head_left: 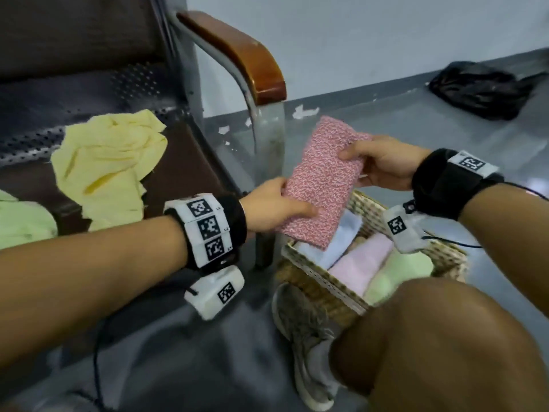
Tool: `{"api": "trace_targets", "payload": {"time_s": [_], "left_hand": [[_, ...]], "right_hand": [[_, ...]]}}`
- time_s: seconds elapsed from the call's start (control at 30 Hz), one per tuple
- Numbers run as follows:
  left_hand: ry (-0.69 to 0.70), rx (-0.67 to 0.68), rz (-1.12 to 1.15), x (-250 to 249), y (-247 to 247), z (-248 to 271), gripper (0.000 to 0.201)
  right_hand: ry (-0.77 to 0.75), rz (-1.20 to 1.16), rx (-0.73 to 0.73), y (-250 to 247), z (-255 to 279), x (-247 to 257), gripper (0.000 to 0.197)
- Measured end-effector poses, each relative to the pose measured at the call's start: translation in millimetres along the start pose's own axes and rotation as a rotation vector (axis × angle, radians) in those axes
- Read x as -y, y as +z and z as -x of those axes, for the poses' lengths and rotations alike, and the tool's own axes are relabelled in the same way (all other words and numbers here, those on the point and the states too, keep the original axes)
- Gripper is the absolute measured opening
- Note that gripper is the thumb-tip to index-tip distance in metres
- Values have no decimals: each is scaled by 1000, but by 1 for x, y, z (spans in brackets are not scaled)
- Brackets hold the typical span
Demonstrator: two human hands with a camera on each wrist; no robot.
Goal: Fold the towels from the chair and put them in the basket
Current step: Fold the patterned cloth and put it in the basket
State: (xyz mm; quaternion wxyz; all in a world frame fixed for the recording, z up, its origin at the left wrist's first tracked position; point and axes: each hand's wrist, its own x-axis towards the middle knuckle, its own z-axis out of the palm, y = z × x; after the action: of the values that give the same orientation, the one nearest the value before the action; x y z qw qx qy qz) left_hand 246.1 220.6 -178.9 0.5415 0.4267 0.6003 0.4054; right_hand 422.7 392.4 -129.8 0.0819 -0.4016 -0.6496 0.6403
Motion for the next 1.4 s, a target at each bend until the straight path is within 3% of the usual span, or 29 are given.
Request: {"api": "trace_targets", "payload": {"time_s": [0.17,0.23,0.3,0.37,0.47,0.57,0.67,0.83,0.97,1.03,1.23,1.4], "left_hand": [[-116,-63,-191,42,68,-67,51],[-165,-95,-290,59,84,-87,51],[-242,-112,-443,74,94,-102,52],[-309,-104,-607,85,99,-113,48],[-282,-51,-804,96,104,-123,31],[-322,-22,-923,99,106,-130,27],[-372,8,-889,95,106,-135,24],[-346,-17,-751,82,95,-119,43],[-206,-76,-696,55,67,-95,26],[-128,-122,-635,35,43,-77,16],[-21,-204,-470,-9,-48,2,15],[-41,-428,-653,0,-128,80,14]], "right_hand": [[154,46,-306,-46,-11,-99,25],[202,68,-357,-48,-24,-133,19],[219,121,-353,-47,-38,-160,16],[206,317,-334,-46,-51,-180,24],[209,604,-329,-43,-65,-196,37],[272,663,-281,-40,-75,-210,50],[294,636,-270,-40,-77,-212,52],[280,738,-264,-35,-68,-179,63],[176,858,-221,-20,-51,-126,63],[133,948,-131,-2,-43,-91,51],[5,905,197,96,-43,4,32],[-143,861,340,200,-54,59,28]]}}
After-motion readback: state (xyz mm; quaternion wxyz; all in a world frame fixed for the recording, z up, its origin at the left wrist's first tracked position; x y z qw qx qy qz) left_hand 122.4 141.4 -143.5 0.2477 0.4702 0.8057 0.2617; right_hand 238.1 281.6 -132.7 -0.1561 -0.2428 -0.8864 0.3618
